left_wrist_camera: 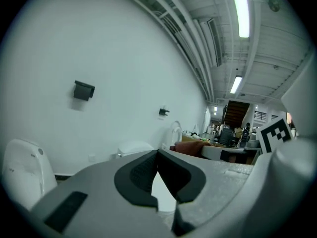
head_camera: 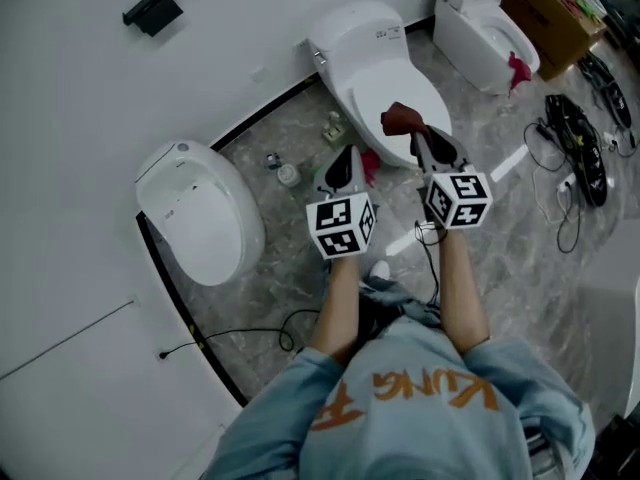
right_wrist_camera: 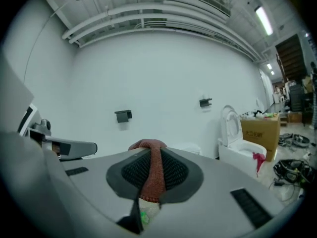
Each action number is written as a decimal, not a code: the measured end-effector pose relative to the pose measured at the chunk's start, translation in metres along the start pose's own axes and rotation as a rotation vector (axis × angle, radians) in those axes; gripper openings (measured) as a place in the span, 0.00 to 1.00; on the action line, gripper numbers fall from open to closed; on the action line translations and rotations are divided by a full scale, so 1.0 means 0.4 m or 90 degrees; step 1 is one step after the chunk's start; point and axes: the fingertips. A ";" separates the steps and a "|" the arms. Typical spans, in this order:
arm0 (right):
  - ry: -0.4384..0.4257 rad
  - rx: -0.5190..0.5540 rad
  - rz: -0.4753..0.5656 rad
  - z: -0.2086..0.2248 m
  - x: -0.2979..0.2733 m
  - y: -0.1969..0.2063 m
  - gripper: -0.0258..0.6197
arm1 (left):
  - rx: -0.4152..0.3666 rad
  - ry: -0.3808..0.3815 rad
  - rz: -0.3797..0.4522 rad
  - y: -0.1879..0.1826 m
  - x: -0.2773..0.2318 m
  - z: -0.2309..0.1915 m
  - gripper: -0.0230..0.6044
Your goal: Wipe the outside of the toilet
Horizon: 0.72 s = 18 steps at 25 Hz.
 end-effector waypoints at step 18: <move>0.019 0.065 0.126 -0.010 0.112 -0.243 0.10 | -0.088 0.044 0.092 -0.188 0.005 0.114 0.03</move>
Point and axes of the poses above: the fingertips, and each gripper's own axes: x backward along the fingers, z to its right, y out of its underside, and after that the axes turned 4 degrees about z, right-handed
